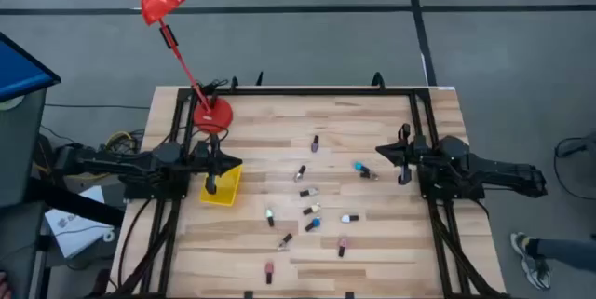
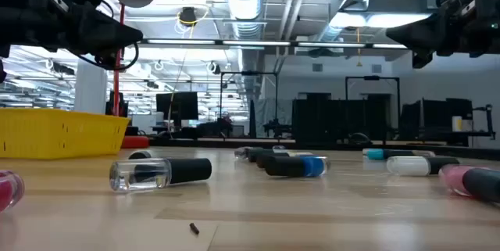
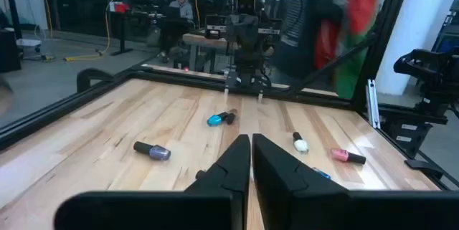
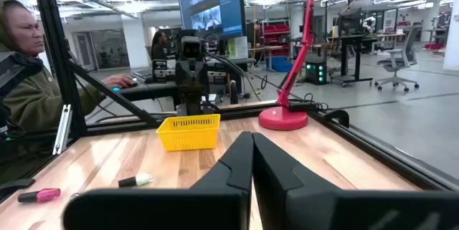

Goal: Pick & Place Nail Polish

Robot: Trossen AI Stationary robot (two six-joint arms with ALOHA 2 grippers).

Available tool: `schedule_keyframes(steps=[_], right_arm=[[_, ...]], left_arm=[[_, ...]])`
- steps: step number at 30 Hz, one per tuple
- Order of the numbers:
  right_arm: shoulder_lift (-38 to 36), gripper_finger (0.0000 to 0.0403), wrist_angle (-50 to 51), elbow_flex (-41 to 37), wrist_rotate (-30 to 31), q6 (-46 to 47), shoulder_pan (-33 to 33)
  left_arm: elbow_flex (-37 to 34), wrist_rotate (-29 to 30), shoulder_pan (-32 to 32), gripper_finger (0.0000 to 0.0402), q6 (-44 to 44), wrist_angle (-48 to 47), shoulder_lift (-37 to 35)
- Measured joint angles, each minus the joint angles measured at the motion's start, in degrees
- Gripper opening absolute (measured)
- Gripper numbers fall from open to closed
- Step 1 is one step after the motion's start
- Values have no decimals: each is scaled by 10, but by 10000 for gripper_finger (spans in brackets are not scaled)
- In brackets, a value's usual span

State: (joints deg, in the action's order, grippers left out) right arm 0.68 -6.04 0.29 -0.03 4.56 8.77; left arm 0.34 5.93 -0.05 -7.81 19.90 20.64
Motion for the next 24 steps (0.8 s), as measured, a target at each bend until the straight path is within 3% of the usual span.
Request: schedule_keyframes(steps=[24], right_arm=[[0,0,0,0,0,0,0]], left_arm=[[0,0,0,13,0,9,0]])
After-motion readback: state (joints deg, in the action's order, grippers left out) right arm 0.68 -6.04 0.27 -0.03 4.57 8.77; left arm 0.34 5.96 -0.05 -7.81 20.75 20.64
